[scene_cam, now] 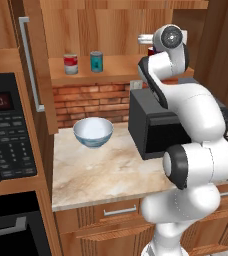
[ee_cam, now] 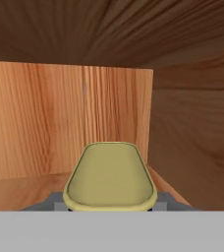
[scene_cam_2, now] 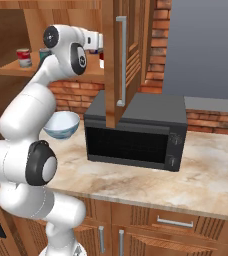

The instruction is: Stack two cans on top of the other two cans in the cabinet.

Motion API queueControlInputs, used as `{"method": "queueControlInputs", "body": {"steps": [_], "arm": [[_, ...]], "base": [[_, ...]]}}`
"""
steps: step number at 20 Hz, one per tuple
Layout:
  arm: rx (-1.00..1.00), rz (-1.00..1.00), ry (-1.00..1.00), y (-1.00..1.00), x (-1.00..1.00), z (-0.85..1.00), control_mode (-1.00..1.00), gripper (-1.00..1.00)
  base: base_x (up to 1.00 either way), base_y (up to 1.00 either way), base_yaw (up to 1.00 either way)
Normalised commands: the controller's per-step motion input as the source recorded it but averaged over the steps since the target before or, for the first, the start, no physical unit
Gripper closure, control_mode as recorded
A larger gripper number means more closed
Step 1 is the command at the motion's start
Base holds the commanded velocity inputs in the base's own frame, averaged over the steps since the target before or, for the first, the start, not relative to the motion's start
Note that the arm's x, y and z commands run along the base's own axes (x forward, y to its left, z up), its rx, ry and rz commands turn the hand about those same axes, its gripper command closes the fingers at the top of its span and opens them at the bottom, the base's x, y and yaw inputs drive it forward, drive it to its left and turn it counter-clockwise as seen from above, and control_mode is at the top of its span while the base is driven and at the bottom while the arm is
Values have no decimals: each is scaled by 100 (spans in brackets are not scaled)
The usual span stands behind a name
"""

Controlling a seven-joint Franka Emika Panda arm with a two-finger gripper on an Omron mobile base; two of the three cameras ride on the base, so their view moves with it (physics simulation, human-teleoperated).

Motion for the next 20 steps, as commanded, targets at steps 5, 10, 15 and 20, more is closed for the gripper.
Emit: {"method": "queueControlInputs", "body": {"steps": [5,10,15,20], "arm": [[0,0,0,0,4,-5,-100,100],[0,0,1,-1,0,-4,-100,100],[0,0,0,-3,4,9,-100,100],[0,0,0,0,16,7,-100,100]], "base": [[0,0,0],[0,0,0],[0,0,0],[0,0,0]]}}
